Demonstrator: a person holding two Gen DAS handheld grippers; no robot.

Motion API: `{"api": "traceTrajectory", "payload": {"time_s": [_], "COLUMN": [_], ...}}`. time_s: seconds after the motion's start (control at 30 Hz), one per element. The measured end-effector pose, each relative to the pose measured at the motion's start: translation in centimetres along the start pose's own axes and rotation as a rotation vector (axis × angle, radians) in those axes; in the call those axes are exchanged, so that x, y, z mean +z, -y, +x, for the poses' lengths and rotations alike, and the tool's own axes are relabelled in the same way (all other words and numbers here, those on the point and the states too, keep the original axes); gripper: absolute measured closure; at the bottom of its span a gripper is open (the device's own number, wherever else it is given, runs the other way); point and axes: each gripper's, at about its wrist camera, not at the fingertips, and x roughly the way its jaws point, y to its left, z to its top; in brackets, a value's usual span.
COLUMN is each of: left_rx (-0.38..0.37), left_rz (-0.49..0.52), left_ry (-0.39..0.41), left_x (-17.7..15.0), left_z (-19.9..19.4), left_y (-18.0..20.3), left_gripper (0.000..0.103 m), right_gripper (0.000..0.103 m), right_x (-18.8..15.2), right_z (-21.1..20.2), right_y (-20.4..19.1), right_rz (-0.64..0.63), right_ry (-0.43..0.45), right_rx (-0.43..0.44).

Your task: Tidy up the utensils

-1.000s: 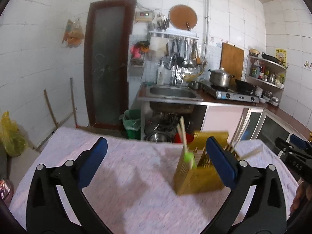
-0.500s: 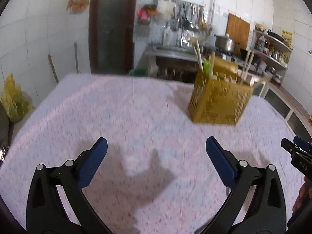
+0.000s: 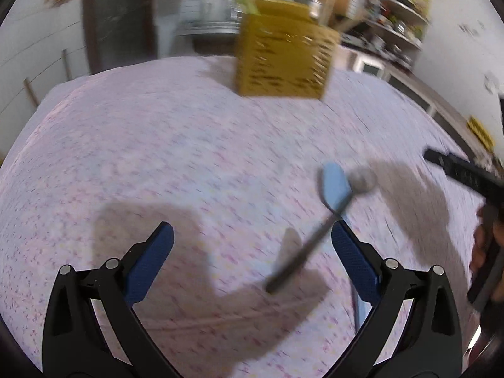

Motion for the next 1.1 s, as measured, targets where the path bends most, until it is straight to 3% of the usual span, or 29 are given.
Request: {"api": "traceTrajectory", "payload": {"time_s": [0.2,0.3,0.43,0.47,0.63,0.9,1.1], "left_rx": [0.003,-0.001,0.014,0.002,-0.022,0.007,0.128], "left_rz": [0.106,0.139,0.149,0.152,0.168,0.052,-0.041], "left_ry": [-0.084,-0.084,-0.088,-0.089,-0.077,-0.011,-0.006], "left_x": [-0.9,-0.3,0.8,1.0,1.4,1.7,1.2], "left_z": [2.1,2.3,3.0,3.1,3.2,1.3,0.5], "left_y": [2.2,2.8,3.7,4.0,5.0,1.4,-3.7], "left_gripper": [0.02,0.026,0.052,0.069,0.094,0.097,0.098], "right_gripper": [0.036,0.036,0.036,0.036,0.036,0.036,0.036], "right_x": [-0.2,-0.3,-0.5,-0.6,-0.8,-0.8,-1.2], "right_z": [0.0,0.2,0.2,0.2,0.4,0.0,-0.2], "right_y": [0.0,-0.2,-0.8,-0.9,-1.3,-3.7,-7.7], "right_rz": [0.007,0.009,0.006,0.002,-0.002,-0.022,-0.071], "right_ry": [-0.001,-0.005,-0.012,-0.013,-0.021,-0.014,-0.03], "right_rx": [0.002,0.006,0.02,0.02,0.026,0.067,0.113]}}
